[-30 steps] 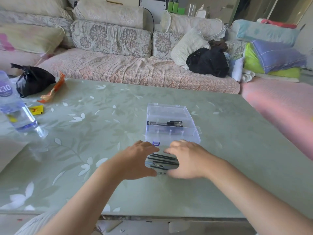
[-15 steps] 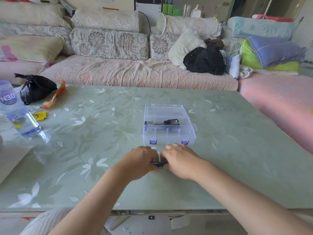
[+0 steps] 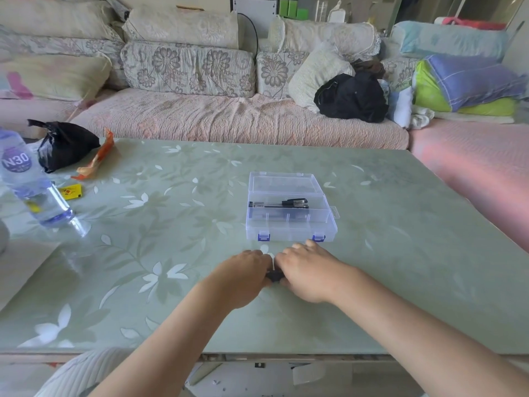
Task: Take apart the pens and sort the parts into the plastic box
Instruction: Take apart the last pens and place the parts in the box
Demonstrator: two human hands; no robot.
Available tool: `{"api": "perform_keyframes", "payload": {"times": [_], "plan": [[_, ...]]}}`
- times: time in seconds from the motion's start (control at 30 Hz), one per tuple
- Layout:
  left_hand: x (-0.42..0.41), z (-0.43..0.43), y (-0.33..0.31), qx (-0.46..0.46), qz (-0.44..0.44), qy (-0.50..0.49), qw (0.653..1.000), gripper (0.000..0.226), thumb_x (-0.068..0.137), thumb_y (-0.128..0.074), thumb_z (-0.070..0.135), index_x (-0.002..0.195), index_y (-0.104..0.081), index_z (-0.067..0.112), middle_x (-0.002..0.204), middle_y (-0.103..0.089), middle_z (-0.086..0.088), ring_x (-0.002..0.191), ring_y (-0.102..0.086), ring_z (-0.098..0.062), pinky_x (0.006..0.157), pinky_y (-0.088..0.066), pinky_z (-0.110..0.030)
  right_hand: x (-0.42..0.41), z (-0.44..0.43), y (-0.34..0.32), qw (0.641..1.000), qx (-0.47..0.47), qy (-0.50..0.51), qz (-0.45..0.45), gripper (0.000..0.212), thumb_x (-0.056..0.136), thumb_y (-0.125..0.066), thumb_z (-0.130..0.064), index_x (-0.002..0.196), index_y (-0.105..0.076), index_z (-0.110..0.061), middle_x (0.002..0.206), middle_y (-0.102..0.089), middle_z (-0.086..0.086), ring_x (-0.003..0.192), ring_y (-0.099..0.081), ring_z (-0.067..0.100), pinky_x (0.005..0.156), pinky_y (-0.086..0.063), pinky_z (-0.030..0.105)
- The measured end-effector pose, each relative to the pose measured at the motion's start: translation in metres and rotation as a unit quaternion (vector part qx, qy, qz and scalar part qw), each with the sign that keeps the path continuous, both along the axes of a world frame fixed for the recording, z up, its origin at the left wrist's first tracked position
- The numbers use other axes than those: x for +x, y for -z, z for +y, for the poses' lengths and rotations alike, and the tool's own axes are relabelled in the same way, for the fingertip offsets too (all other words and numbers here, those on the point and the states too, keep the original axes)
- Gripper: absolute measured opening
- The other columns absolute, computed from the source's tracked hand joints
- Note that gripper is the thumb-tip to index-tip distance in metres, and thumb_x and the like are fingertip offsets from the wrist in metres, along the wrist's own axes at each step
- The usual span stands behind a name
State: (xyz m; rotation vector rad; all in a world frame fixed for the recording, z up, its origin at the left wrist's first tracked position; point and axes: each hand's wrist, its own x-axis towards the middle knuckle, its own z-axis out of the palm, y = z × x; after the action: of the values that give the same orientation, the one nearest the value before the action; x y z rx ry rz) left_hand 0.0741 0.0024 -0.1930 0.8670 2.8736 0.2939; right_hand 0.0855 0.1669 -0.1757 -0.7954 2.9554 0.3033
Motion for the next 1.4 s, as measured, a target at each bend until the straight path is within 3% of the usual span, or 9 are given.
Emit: {"api": "perform_keyframes", "payload": {"times": [0.13, 0.27, 0.5, 0.6, 0.7, 0.87, 1.03, 1.23, 1.4], "plan": [[0.007, 0.003, 0.003, -0.044, 0.052, 0.003, 0.998, 0.023, 0.103, -0.041, 0.025, 0.119, -0.049, 0.011, 0.118, -0.052, -0.006, 0.110, -0.049, -0.024, 0.092, -0.041, -0.034, 0.001, 0.000, -0.002, 1.000, -0.007, 0.004, -0.016, 0.018, 0.096, -0.043, -0.030, 0.106, -0.049, -0.015, 0.107, -0.059, 0.006, 0.105, -0.051, 0.027, 0.093, -0.035, 0.040], [0.007, 0.003, 0.005, -0.040, 0.060, -0.002, 0.997, 0.023, 0.103, -0.041, 0.026, 0.118, -0.049, 0.011, 0.117, -0.052, -0.006, 0.111, -0.049, -0.024, 0.091, -0.039, -0.033, 0.002, 0.000, -0.003, 1.000, -0.002, -0.001, -0.015, 0.019, 0.097, -0.044, -0.031, 0.104, -0.051, -0.015, 0.103, -0.060, 0.006, 0.101, -0.053, 0.027, 0.094, -0.036, 0.040], [0.004, 0.001, 0.010, -0.014, 0.071, 0.011, 0.997, 0.024, 0.103, -0.041, 0.033, 0.114, -0.051, 0.015, 0.111, -0.055, -0.003, 0.105, -0.052, -0.023, 0.084, -0.038, -0.031, 0.002, 0.005, 0.004, 1.000, 0.000, -0.005, -0.002, 0.010, 0.097, -0.042, -0.018, 0.104, -0.049, -0.016, 0.101, -0.057, 0.004, 0.098, -0.051, 0.024, 0.088, -0.033, 0.038], [-0.001, 0.003, 0.006, -0.009, 0.107, 0.002, 0.994, 0.025, 0.104, -0.036, 0.038, 0.109, -0.049, 0.017, 0.102, -0.063, -0.002, 0.094, -0.059, -0.026, 0.070, -0.036, -0.032, -0.001, 0.010, -0.004, 1.000, -0.028, 0.010, 0.002, 0.015, 0.097, -0.038, -0.012, 0.108, -0.046, -0.016, 0.095, -0.055, 0.002, 0.094, -0.049, 0.024, 0.087, -0.033, 0.038], [-0.015, 0.005, -0.008, 0.065, 0.100, -0.018, 0.993, 0.029, 0.101, -0.040, 0.042, 0.108, -0.055, 0.019, 0.097, -0.066, 0.000, 0.087, -0.060, -0.026, 0.063, -0.040, -0.033, -0.010, 0.018, -0.016, 0.998, -0.065, 0.018, 0.017, 0.017, 0.097, -0.036, -0.011, 0.106, -0.047, -0.020, 0.090, -0.054, -0.001, 0.094, -0.051, 0.023, 0.086, -0.033, 0.036], [-0.046, 0.014, -0.022, 0.170, 0.110, -0.031, 0.979, 0.019, 0.094, -0.058, 0.033, 0.107, -0.063, 0.020, 0.101, -0.066, 0.004, 0.096, -0.059, -0.022, 0.071, -0.046, -0.034, -0.039, 0.035, -0.030, 0.994, -0.077, 0.038, 0.063, 0.015, 0.096, -0.039, -0.015, 0.101, -0.050, -0.024, 0.098, -0.062, -0.003, 0.099, -0.054, 0.025, 0.081, -0.036, 0.038], [-0.070, 0.004, -0.014, 0.182, 0.168, -0.062, 0.967, 0.052, 0.090, -0.064, 0.035, 0.137, -0.049, 0.018, 0.132, -0.052, 0.002, 0.118, -0.043, -0.023, 0.098, -0.041, -0.036, -0.078, 0.048, -0.025, 0.988, -0.070, 0.092, 0.101, 0.012, 0.097, -0.040, -0.016, 0.101, -0.051, -0.017, 0.099, -0.064, 0.002, 0.097, -0.057, 0.030, 0.075, -0.038, 0.038], [-0.070, -0.004, 0.006, 0.118, 0.117, -0.040, 0.985, 0.059, 0.095, -0.053, 0.045, 0.148, -0.036, 0.024, 0.151, -0.035, 0.008, 0.139, -0.027, -0.017, 0.112, -0.030, -0.035, -0.098, 0.039, -0.015, 0.983, -0.143, 0.113, -0.004, 0.023, 0.097, -0.045, -0.025, 0.116, -0.058, -0.025, 0.120, -0.061, -0.005, 0.111, -0.054, 0.023, 0.085, -0.043, 0.036], [-0.066, 0.000, 0.013, 0.089, 0.102, -0.037, 0.990, 0.060, 0.098, -0.044, 0.048, 0.151, -0.028, 0.027, 0.158, -0.020, 0.006, 0.146, -0.013, -0.017, 0.114, -0.024, -0.035, -0.100, 0.038, -0.011, 0.972, -0.191, 0.131, -0.038, 0.025, 0.095, -0.053, -0.030, 0.120, -0.059, -0.031, 0.119, -0.061, -0.011, 0.082, -0.049, 0.012, 0.074, -0.038, 0.029]]}}
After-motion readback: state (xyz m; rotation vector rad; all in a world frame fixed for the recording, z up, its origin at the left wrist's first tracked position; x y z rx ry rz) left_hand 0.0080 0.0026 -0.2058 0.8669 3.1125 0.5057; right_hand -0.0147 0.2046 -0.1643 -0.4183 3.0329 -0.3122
